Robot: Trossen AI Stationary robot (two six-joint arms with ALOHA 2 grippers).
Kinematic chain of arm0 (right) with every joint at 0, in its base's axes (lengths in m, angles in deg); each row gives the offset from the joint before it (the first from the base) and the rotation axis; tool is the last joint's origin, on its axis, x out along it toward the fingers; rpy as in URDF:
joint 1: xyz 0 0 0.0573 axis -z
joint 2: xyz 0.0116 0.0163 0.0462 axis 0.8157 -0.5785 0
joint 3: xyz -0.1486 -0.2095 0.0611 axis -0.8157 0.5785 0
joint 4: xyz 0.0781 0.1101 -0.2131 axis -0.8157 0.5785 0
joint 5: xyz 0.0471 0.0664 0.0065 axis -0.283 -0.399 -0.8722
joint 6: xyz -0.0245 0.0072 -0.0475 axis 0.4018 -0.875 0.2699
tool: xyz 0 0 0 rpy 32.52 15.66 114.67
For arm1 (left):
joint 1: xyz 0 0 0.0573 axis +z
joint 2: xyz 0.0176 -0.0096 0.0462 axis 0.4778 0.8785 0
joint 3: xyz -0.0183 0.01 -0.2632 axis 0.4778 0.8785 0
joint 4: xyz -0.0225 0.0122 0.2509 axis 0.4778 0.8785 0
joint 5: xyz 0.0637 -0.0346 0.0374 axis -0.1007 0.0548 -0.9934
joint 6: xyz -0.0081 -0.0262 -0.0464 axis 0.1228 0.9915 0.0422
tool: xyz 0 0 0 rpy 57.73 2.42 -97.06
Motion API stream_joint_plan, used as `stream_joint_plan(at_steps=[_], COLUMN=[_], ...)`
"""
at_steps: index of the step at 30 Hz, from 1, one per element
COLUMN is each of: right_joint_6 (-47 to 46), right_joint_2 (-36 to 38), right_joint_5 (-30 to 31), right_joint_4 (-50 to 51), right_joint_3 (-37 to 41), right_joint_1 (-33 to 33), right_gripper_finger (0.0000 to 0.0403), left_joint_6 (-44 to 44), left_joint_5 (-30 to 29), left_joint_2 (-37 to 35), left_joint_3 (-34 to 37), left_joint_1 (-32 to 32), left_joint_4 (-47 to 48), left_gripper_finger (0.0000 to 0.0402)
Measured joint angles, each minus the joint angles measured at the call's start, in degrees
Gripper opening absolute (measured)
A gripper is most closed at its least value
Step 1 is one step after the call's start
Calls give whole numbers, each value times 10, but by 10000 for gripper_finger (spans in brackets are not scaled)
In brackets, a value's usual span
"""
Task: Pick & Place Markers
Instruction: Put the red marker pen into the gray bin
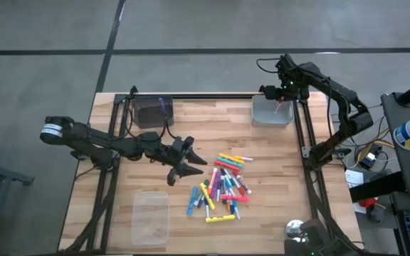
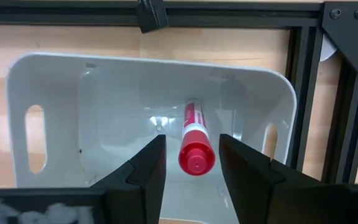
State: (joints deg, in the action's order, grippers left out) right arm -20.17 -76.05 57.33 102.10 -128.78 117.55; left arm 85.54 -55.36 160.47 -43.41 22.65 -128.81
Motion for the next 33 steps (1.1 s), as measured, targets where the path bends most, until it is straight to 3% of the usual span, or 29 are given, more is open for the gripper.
stream_joint_plan(at_steps=[18,33], right_joint_6=[-3,-3], right_joint_2=[1,1], right_joint_5=[9,8], right_joint_4=[98,138], right_joint_3=[-124,-131], right_joint_1=[0,-22], right_gripper_finger=[140,137], left_joint_6=[0,0], left_joint_5=[0,0], left_joint_2=[0,0], left_joint_3=[0,0], left_joint_1=[-2,-2], left_joint_4=[0,-1], left_gripper_finger=[170,170])
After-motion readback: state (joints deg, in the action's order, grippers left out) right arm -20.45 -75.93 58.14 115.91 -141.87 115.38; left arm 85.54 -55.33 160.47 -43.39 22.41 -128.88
